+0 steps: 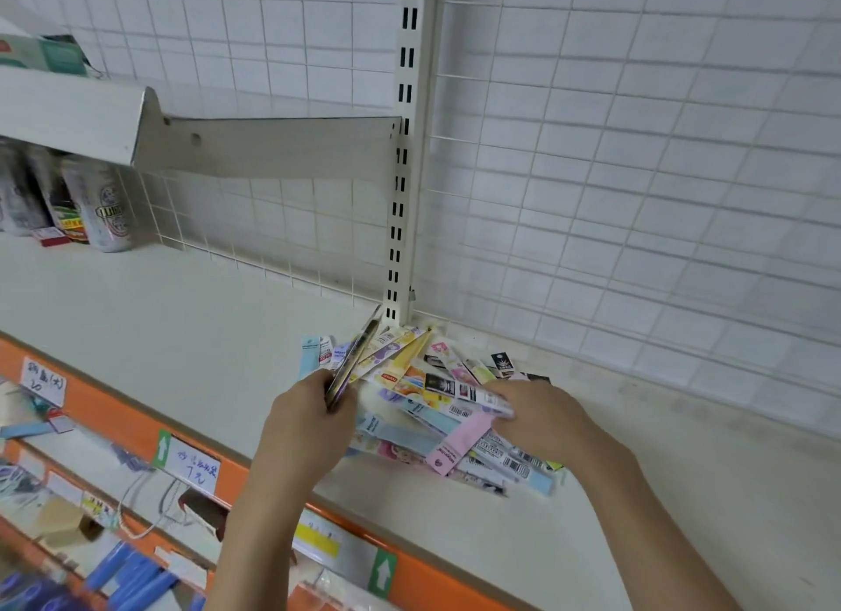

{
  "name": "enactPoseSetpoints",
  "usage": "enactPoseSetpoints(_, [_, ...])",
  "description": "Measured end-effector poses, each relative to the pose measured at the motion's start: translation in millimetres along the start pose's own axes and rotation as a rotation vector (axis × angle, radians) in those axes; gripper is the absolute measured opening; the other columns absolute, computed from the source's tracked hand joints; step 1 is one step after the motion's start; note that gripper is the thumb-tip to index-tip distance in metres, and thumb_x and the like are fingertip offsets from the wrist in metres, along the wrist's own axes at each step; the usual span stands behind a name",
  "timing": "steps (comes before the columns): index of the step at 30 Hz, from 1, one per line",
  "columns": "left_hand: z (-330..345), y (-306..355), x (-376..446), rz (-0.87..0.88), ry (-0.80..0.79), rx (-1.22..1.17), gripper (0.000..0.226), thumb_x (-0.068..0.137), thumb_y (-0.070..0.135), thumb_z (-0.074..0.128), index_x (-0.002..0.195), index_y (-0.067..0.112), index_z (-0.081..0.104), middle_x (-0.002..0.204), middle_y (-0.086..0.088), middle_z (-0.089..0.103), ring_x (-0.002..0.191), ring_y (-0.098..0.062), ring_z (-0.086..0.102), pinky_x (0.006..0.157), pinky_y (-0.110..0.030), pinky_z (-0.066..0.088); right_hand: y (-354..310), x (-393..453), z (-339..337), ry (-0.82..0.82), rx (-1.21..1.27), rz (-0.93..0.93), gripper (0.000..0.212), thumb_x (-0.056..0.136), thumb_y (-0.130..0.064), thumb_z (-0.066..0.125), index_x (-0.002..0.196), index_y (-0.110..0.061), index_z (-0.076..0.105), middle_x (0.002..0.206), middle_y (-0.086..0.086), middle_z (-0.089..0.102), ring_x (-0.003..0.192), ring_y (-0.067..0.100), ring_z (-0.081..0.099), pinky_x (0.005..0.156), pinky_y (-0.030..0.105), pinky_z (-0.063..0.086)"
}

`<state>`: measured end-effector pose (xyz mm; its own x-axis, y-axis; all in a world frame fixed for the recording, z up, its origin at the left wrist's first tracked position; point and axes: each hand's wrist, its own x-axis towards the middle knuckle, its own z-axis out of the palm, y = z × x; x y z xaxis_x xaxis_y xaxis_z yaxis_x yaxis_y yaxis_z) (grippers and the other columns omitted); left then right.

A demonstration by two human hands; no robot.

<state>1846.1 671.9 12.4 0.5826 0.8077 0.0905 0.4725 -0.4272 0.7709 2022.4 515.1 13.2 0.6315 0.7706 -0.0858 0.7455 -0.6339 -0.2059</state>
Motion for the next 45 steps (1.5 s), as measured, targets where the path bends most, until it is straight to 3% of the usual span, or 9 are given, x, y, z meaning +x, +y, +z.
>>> enactPoseSetpoints(8, [-14.4,-22.0,9.9,-0.138,0.082,0.106,0.032,0.091,0.022,0.048,0.061,0.015,0.042,0.061,-0.005,0.051,0.061,-0.025,0.047,0.049,-0.026,0.031,-5.6,2.1,-0.6,0.18,0.012,0.01,0.019,0.087,-0.04,0.058,0.105,-0.033,0.062,0.096,-0.003,0.067,0.094,0.021,0.062,0.07,0.027,0.043])
enactPoseSetpoints(12, [-14.7,-27.3,14.0,-0.152,0.107,0.152,0.029,0.09,0.022,0.049,0.063,0.013,0.044,0.06,-0.005,0.049,0.057,-0.02,0.045,0.048,-0.025,0.03,-4.9,1.2,-4.9,0.291,0.052,0.004,0.025,0.089,-0.048,0.054,0.099,-0.028,0.065,0.082,-0.008,0.047,0.08,0.018,0.054,0.057,0.026,0.035])
enactPoseSetpoints(16, [-8.8,-29.0,20.5,-0.144,0.085,0.187,0.031,0.087,0.03,0.057,0.063,0.015,0.043,0.06,-0.004,0.05,0.058,-0.022,0.047,0.047,-0.025,0.029,-3.7,-3.2,-7.1,0.374,0.078,-0.026,0.036,0.089,-0.051,0.053,0.101,-0.02,0.066,0.095,-0.009,0.044,0.083,0.014,0.05,0.059,0.024,0.034])
enactPoseSetpoints(20, [4.5,-28.3,24.8,-0.166,0.046,0.211,0.031,0.079,0.038,0.064,0.074,0.009,0.053,0.067,-0.006,0.056,0.06,-0.022,0.052,0.047,-0.024,0.032,-5.7,-11.4,-14.9,0.463,0.086,-0.069,0.035,0.093,-0.038,0.051,0.064,-0.018,0.045,0.064,-0.006,0.043,0.083,0.021,0.043,0.065,0.03,0.026])
enactPoseSetpoints(25, [18.0,-27.3,28.5,-0.205,-0.021,0.338,0.033,0.083,0.041,0.059,0.082,0.009,0.052,0.079,-0.008,0.056,0.073,-0.028,0.055,0.058,-0.027,0.037,-2.9,-17.5,-22.3,0.483,0.191,-0.062,0.006,0.094,-0.022,0.05,0.09,-0.018,0.048,0.069,-0.003,0.05,0.072,0.024,0.049,0.058,0.032,0.035])
enactPoseSetpoints(28, [17.0,-21.7,28.9,-0.202,-0.02,0.363,0.027,0.086,0.033,0.053,0.077,0.009,0.049,0.073,-0.006,0.051,0.071,-0.028,0.051,0.058,-0.027,0.037,-2.7,-22.0,-18.8,0.493,0.199,-0.023,0.016,0.093,-0.034,0.052,0.106,-0.024,0.051,0.069,-0.01,0.053,0.07,0.023,0.052,0.059,0.031,0.04])
enactPoseSetpoints(33, [3.1,-16.3,32.0,-0.12,0.0,0.299,0.02,0.09,0.019,0.045,0.073,0.009,0.046,0.075,-0.01,0.052,0.076,-0.032,0.051,0.064,-0.029,0.036,1.1,-21.3,-7.7,0.391,0.235,0.09,0.023,0.091,-0.043,0.053,0.105,-0.025,0.054,0.089,-0.002,0.065,0.086,0.026,0.06,0.065,0.03,0.042])
enactPoseSetpoints(38, [-17.9,0.9,53.1,-0.033,0.041,0.112,0.022,0.092,0.013,0.039,0.097,0.001,0.057,0.089,-0.015,0.067,0.077,-0.031,0.065,0.07,-0.036,0.052,15.6,-19.5,1.8,0.333,0.231,0.164,0.021,0.094,-0.034,0.049,0.097,-0.017,0.06,0.08,0.0,0.059,0.08,0.026,0.059,0.066,0.03,0.045])
enactPoseSetpoints(45, [7.1,32.6,96.9,0.048,-0.177,0.271,0.031,0.087,0.035,0.058,0.075,0.007,0.048,0.064,-0.004,0.051,0.053,-0.017,0.047,0.046,-0.025,0.034,27.9,-23.5,0.5,0.319,0.176,0.187,0.014,0.094,-0.026,0.047,0.081,-0.021,0.05,0.063,-0.005,0.052,0.069,0.026,0.058,0.053,0.028,0.038])
